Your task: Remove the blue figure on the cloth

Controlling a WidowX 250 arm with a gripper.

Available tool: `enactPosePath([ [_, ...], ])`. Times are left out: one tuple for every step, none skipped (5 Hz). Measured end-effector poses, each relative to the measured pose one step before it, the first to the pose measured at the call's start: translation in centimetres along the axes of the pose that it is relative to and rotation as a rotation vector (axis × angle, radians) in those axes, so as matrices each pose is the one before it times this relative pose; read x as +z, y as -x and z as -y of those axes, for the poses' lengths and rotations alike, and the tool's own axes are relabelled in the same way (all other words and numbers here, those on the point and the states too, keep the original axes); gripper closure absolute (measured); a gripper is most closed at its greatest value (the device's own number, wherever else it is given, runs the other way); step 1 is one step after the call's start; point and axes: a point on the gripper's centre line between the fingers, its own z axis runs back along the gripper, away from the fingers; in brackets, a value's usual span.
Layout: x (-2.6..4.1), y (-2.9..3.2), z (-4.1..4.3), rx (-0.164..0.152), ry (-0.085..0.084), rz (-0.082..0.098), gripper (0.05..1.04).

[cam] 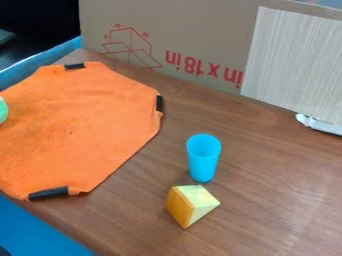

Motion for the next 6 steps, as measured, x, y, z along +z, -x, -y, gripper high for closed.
enactPosePath([
  [-0.372, 0.186, -0.076, 0.0019, -0.0008, 0.0048, 0.083],
  [-0.494, 0.556, 0.023, -0.0037, 0.0034, -0.012, 0.083],
  [-0.645, 0.638, 0.387, -0.0087, 0.0039, -0.0011, 0.083],
  [-0.528, 0.644, 0.288, -0.0043, -0.0059, 0.0042, 0.083],
  [-0.447, 0.382, -0.059, 0.0073, -0.0046, 0.0105, 0.083],
  [0.077, 0.456, 0.285, -0.019, -0.0086, 0.0302, 0.114],
])
